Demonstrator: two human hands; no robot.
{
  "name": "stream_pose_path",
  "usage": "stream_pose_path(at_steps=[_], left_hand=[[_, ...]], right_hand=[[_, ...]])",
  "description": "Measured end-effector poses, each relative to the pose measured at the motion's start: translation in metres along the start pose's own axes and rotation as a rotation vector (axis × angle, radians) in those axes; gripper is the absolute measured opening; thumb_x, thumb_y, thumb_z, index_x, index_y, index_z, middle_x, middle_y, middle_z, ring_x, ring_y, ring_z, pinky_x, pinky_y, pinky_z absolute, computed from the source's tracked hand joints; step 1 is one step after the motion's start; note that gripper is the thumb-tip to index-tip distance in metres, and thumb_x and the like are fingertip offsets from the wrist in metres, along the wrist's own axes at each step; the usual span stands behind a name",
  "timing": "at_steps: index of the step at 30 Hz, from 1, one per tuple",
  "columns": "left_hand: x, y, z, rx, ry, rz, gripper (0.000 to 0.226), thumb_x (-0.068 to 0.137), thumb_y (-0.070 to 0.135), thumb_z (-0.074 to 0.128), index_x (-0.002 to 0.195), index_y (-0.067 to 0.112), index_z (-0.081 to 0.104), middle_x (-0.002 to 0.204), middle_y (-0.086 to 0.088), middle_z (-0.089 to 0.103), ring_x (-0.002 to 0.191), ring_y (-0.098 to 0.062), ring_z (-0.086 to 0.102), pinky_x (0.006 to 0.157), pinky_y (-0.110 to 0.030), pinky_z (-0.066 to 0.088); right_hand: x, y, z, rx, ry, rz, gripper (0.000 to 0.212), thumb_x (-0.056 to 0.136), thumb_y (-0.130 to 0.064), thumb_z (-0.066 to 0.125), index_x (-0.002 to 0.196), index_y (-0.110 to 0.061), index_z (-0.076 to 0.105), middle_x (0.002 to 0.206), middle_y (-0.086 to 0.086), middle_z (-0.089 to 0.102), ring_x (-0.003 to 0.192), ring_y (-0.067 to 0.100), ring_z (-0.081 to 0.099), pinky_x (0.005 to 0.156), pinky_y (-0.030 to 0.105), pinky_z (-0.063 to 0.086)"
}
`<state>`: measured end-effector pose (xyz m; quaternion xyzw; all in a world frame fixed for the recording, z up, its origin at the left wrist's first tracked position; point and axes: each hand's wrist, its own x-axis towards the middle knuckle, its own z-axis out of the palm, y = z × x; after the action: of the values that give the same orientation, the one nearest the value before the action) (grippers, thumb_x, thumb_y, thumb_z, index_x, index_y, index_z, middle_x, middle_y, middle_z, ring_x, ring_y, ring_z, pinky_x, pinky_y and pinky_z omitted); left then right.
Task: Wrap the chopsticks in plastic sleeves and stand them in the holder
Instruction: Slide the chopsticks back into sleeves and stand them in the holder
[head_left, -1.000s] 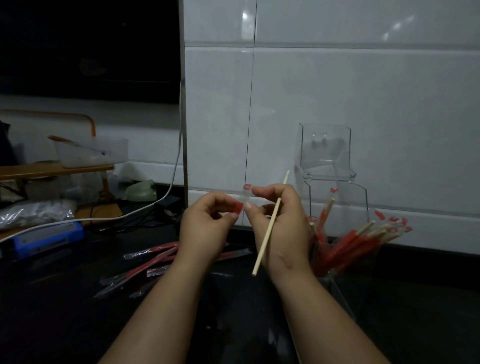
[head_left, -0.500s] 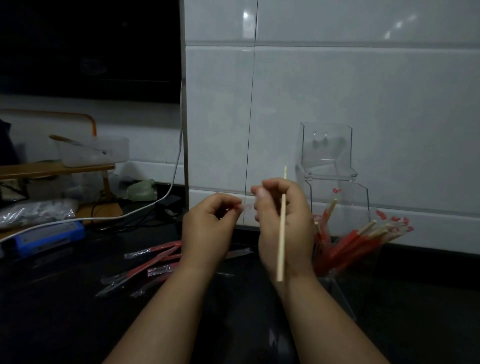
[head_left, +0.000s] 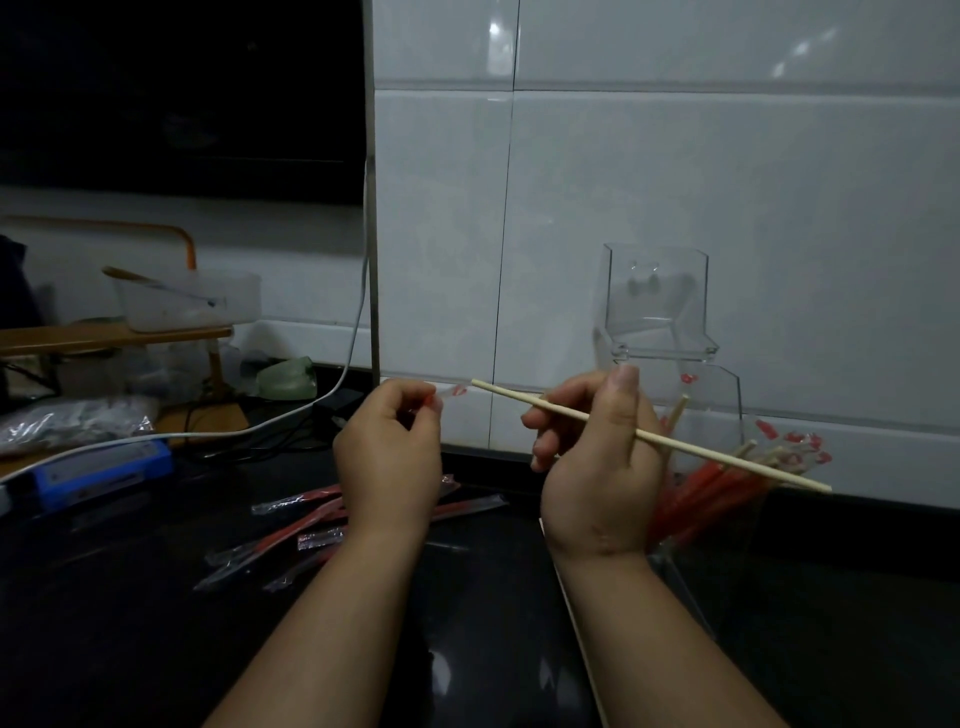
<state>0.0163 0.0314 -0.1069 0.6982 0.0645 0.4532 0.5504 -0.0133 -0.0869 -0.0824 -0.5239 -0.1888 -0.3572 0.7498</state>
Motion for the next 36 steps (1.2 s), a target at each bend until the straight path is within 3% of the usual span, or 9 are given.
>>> stream_pose_path(at_steps=[6, 11, 18, 25, 36], left_hand=[[-0.0006, 0.0011, -0.0004, 0.006, -0.005, -0.011, 0.010, 0.091, 0.018, 0.071, 0.085, 0.026, 0.070, 0.071, 0.011, 0.065, 0.067, 0.007, 0.057, 0.054, -0.005, 0.039], [-0.0014, 0.0026, -0.0010, 0.019, -0.013, 0.003, 0.015, 0.090, 0.018, 0.071, 0.080, 0.028, 0.068, 0.070, 0.009, 0.064, 0.067, 0.007, 0.057, 0.056, -0.005, 0.040], [-0.0026, 0.0048, 0.0000, 0.069, -0.017, 0.042, 0.019, 0.089, 0.014, 0.071, 0.078, 0.029, 0.066, 0.067, 0.013, 0.062, 0.068, 0.010, 0.057, 0.056, -0.002, 0.037], [0.0006, -0.0002, -0.0004, 0.044, -0.009, -0.011, 0.015, 0.089, 0.017, 0.071, 0.080, 0.029, 0.068, 0.071, 0.013, 0.065, 0.070, 0.008, 0.058, 0.056, -0.005, 0.039], [0.0000, -0.0004, 0.0004, 0.061, -0.014, 0.006, 0.010, 0.089, 0.017, 0.071, 0.083, 0.025, 0.069, 0.071, 0.010, 0.065, 0.070, 0.008, 0.058, 0.055, -0.003, 0.038]], right_hand=[[-0.0005, 0.0043, -0.0017, -0.052, -0.009, -0.029, 0.048, 0.091, -0.055, 0.032, 0.072, -0.019, 0.058, 0.059, 0.012, 0.060, 0.050, 0.009, 0.054, 0.049, 0.027, 0.041], [0.0000, 0.0061, -0.0006, -0.109, -0.034, -0.012, 0.045, 0.091, -0.055, 0.032, 0.068, -0.027, 0.058, 0.059, 0.013, 0.059, 0.051, 0.008, 0.055, 0.050, 0.028, 0.041], [-0.0014, 0.0034, -0.0009, -0.127, 0.006, -0.084, 0.045, 0.092, -0.053, 0.031, 0.069, -0.024, 0.056, 0.060, 0.008, 0.061, 0.050, 0.010, 0.053, 0.049, 0.029, 0.040], [-0.0007, 0.0041, -0.0025, -0.120, 0.006, -0.084, 0.047, 0.093, -0.051, 0.030, 0.070, -0.021, 0.057, 0.060, 0.009, 0.061, 0.050, 0.010, 0.053, 0.049, 0.027, 0.041], [-0.0005, 0.0047, -0.0001, -0.150, -0.031, -0.066, 0.043, 0.093, -0.053, 0.031, 0.068, -0.028, 0.056, 0.059, 0.008, 0.060, 0.050, 0.010, 0.053, 0.049, 0.030, 0.041]])
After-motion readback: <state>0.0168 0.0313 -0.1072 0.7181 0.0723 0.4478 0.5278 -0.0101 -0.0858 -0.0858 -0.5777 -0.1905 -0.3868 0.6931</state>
